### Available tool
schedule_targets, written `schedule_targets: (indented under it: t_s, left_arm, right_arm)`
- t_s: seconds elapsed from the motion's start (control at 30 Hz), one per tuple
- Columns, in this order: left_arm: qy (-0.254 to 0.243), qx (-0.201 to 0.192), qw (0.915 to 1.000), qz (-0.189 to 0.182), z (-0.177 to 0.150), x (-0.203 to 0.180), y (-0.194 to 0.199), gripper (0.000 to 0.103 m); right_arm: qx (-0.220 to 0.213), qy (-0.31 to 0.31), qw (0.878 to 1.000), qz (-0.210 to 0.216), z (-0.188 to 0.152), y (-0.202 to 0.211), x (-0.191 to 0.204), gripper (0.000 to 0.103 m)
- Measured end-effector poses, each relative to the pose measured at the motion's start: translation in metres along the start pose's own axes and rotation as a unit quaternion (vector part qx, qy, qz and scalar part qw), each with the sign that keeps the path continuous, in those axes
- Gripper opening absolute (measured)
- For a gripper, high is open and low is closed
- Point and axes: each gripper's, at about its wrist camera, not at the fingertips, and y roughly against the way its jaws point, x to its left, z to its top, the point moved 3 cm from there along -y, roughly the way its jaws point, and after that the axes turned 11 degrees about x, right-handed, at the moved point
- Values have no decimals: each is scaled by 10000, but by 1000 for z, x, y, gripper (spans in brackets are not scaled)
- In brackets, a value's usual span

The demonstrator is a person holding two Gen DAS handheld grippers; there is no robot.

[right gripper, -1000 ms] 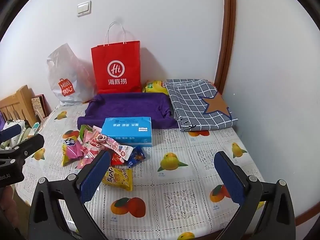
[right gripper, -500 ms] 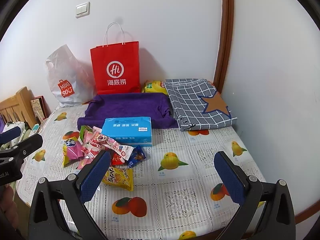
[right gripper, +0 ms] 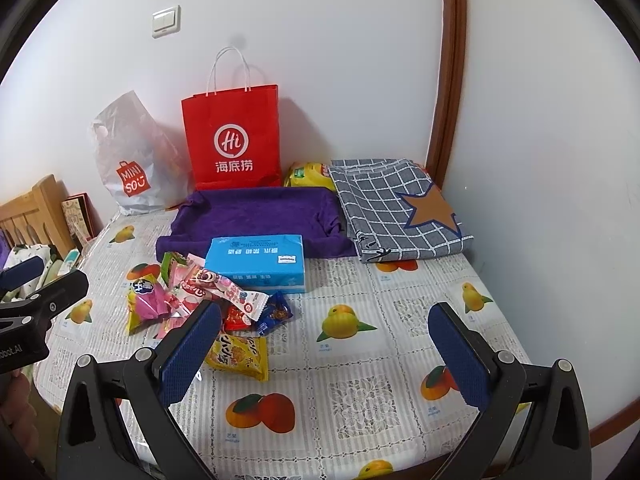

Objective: Organize snacks

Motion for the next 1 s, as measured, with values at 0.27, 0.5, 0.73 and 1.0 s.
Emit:
schedule_targets:
  t_s: [0.27, 0.5, 0.73, 1.0]
  left_arm:
    - [12, -3, 10000, -2, -1, 0, -1, 102]
    - [24, -10, 10000, 12, -3, 1, -1, 102]
    - [36, -13, 10000, -4, -3, 2, -1, 102]
    - [54, -36, 10000, 15, -4, 1, 0, 102]
  right_arm:
    - [-2, -28, 10000, 1, -1, 1, 1, 102]
    - [-1, -15, 10000, 11, -2, 1, 1, 102]
    - [-1, -10, 10000, 23, -2, 1, 1, 102]
    - [-25, -8, 10000, 34, -3, 1, 4, 102]
